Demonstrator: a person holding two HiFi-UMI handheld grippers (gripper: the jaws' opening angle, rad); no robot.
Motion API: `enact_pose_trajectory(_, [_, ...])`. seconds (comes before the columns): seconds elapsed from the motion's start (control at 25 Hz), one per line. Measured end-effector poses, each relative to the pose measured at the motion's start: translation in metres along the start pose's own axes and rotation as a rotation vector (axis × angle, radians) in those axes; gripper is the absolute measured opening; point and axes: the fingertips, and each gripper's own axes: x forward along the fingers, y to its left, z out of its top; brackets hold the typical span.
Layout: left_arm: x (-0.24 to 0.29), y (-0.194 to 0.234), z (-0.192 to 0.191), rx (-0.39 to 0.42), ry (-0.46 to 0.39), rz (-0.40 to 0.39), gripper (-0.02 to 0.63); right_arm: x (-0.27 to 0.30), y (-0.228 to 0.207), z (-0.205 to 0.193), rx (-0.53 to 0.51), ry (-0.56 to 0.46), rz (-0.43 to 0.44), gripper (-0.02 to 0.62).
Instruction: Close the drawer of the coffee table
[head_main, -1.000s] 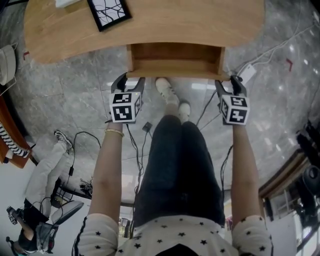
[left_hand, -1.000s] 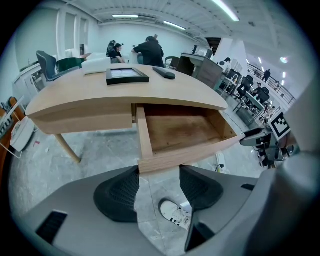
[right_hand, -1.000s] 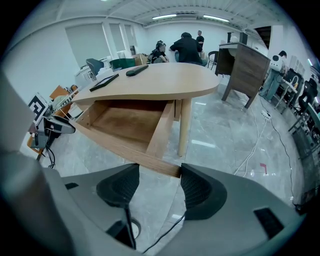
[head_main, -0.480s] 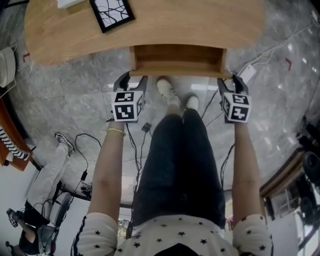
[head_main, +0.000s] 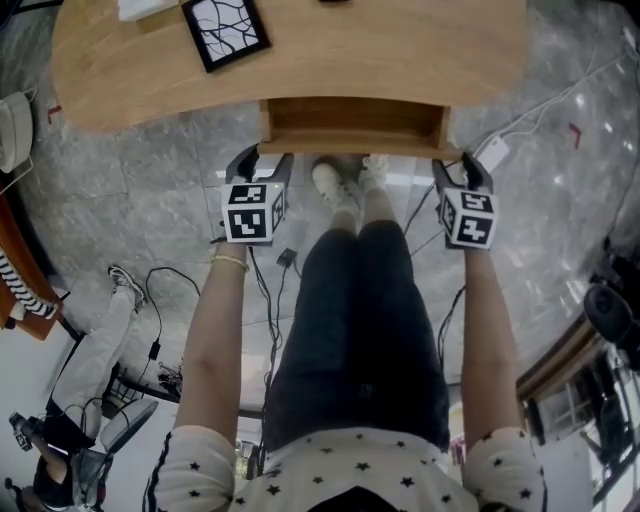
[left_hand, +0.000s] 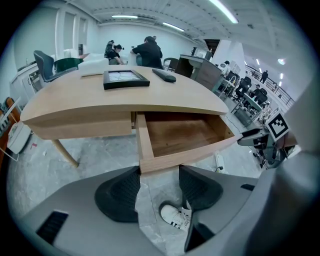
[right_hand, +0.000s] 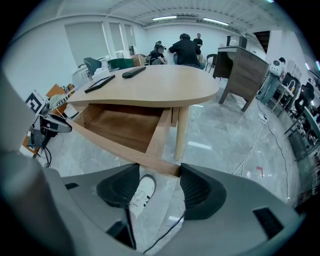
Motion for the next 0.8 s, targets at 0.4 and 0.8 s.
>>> enact_pose_trajectory(0.4, [0.003, 0.002, 0.009, -0.003, 0.006, 0.015, 0.256, 0.003, -0.003, 0.009, -0.003, 0.003, 0.006, 0.267])
enact_pose_trajectory(0.8, [0.007, 0.006, 0.018, -0.009, 0.006, 0.024, 0.256, 0.009, -0.006, 0.019, -0.006, 0.003, 0.011, 0.267])
